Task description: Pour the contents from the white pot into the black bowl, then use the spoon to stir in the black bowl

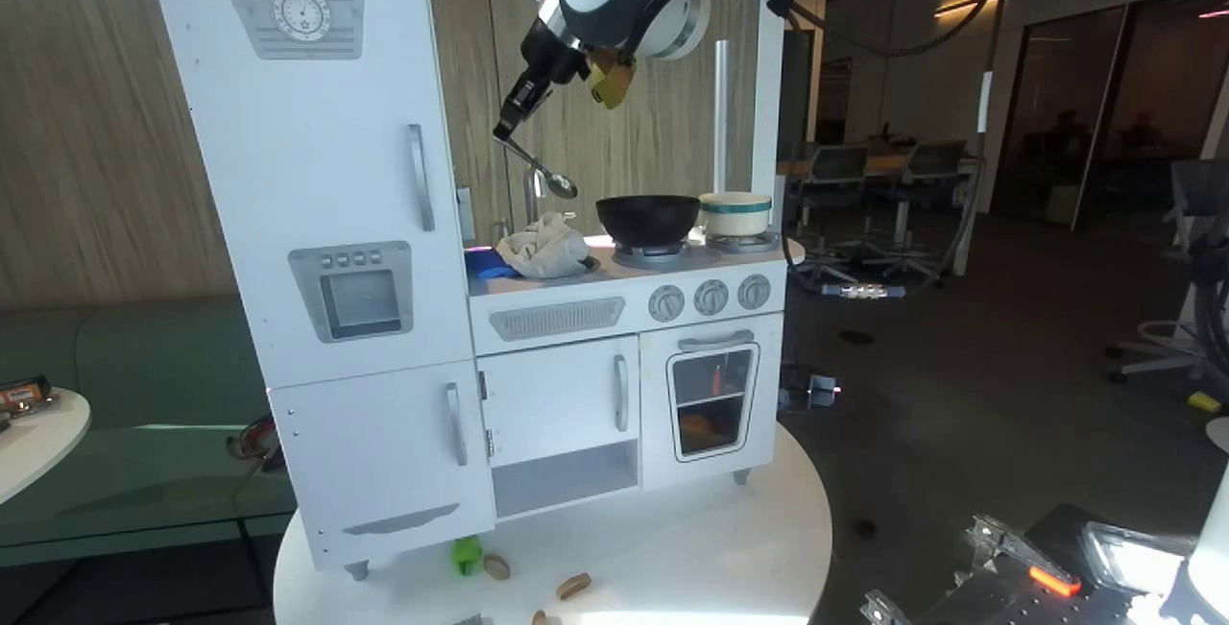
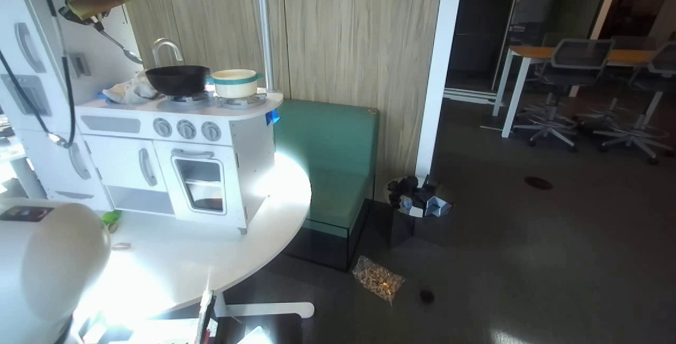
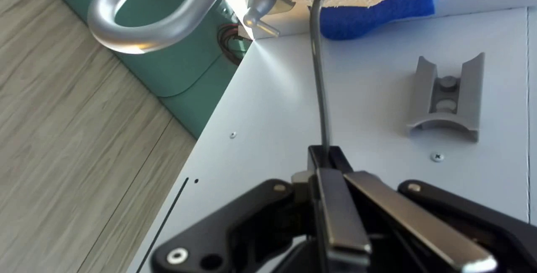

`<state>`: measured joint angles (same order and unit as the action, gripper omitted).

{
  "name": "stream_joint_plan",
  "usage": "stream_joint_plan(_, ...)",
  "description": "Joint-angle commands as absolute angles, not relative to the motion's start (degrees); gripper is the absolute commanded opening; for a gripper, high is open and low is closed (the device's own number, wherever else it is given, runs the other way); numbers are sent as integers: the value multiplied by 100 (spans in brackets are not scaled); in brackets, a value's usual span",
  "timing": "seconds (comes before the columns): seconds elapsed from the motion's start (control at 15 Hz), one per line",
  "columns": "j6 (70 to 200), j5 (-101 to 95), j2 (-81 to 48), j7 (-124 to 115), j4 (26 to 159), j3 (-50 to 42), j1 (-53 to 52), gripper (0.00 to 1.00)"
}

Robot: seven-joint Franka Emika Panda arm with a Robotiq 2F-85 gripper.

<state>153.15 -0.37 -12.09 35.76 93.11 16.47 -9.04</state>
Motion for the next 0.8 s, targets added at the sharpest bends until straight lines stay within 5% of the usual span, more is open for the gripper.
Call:
stream_joint_plan(0.0,16360,951,-314,3732,10299,1722,-541,3)
stream_joint_plan(0.4,18090,3322,273,4467,11200,1655,-391,4)
stream_joint_plan(0.73,18199,4788,168,5061,11148,1504,-395,3)
